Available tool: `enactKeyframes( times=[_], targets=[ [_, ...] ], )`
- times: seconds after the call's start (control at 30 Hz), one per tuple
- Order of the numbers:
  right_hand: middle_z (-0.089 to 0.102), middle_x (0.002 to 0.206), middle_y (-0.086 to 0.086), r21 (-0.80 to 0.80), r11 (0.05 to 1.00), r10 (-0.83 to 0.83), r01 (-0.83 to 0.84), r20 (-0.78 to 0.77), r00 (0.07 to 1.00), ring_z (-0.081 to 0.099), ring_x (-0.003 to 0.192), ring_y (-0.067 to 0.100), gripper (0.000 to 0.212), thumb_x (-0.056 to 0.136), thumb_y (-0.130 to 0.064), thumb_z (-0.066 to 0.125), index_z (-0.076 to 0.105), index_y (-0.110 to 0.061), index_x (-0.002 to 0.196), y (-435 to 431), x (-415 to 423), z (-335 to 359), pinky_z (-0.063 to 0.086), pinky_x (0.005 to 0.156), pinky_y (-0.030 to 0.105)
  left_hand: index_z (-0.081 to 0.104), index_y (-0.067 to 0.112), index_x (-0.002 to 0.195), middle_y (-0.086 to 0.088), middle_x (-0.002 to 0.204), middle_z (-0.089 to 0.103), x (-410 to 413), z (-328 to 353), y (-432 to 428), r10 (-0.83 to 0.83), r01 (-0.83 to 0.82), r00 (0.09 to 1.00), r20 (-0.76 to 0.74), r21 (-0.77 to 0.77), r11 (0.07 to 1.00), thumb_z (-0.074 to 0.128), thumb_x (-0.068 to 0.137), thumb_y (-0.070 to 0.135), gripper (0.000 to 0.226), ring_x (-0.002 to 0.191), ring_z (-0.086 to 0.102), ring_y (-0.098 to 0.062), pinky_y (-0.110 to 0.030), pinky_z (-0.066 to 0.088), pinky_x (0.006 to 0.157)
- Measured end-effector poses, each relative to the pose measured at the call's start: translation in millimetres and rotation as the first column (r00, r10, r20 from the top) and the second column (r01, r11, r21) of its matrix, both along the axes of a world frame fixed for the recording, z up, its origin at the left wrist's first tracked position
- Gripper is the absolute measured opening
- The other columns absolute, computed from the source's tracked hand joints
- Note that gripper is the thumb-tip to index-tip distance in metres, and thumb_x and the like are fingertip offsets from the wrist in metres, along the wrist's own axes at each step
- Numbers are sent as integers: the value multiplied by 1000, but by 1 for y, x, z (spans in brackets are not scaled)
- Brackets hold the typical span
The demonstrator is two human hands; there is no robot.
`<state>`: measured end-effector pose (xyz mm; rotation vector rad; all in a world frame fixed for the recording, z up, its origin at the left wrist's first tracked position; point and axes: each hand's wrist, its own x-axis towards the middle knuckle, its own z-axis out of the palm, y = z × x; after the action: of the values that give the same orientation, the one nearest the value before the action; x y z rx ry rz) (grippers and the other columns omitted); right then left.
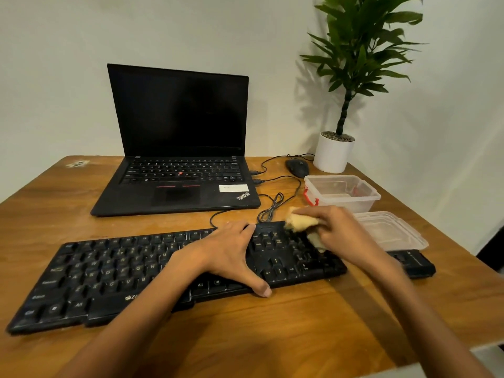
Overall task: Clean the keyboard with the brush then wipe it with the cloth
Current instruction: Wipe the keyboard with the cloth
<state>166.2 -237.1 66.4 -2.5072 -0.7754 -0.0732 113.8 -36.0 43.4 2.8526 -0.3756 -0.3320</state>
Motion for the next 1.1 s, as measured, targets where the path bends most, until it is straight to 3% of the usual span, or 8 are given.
enactKeyframes(
  times=[0.13,0.27,0.4,0.5,0.6,0.83,0.97,1.1],
  targets=[
    [51,133,-12,-72,996,64,-60,55,996,45,121,4,54,87,-1,50,48,-36,128,19,-24,-26,35,97,19,4,13,147,5,152,9,0,-1,0,5,-5,1000,3,1,1000,69,60,68,121,138,10,-18,-32,14,115],
    [49,121,-24,-50,992,112,-113,-18,994,40,97,-18,54,87,2,49,50,-37,124,-5,-39,-20,35,81,1,0,11,147,5,154,1,0,-1,2,7,-7,1000,-7,-4,1000,68,61,67,123,140,3,-18,-33,10,116],
    [58,123,-9,-85,996,-28,37,107,994,55,96,-1,50,89,-3,49,46,-34,128,-17,-39,-19,46,83,17,-1,11,147,5,154,0,0,-1,1,12,-13,1000,-14,-8,1000,68,62,67,122,140,2,-18,-31,8,114],
    [42,138,-15,-91,992,98,-85,154,983,37,125,-3,58,87,2,47,44,-35,132,0,-58,-36,25,109,20,-1,11,147,4,154,2,0,-1,-1,5,-5,1000,-7,-1,1000,68,64,65,120,140,4,-18,-29,9,113],
    [34,135,-22,-117,985,146,-125,195,970,26,124,-9,63,84,9,46,46,-34,129,-1,-64,-40,9,105,9,-1,12,147,5,154,0,-2,0,-1,12,-12,1000,-13,-7,1000,68,64,65,121,140,3,-17,-30,8,113],
    [50,134,-6,-47,970,-230,239,142,963,47,122,13,57,78,2,62,52,-36,120,-54,-47,-29,36,101,28,0,13,147,5,154,1,-2,-1,1,16,-16,1000,-24,-29,999,69,63,64,120,141,2,-18,-33,9,114],
    [43,129,-22,-67,996,-49,63,188,981,36,118,-6,59,83,7,51,50,-35,124,-25,-61,-31,20,99,6,1,13,147,5,153,3,-1,-1,2,14,-15,1000,-7,-28,1000,70,63,64,119,140,5,-18,-31,10,113],
    [54,125,-14,-78,991,-92,109,190,977,47,116,-1,59,78,10,57,55,-32,119,-23,-60,-44,24,98,8,0,13,147,5,154,2,-2,-2,2,13,-14,1000,-23,-30,999,69,63,64,120,140,4,-17,-32,9,114]
  ],
)
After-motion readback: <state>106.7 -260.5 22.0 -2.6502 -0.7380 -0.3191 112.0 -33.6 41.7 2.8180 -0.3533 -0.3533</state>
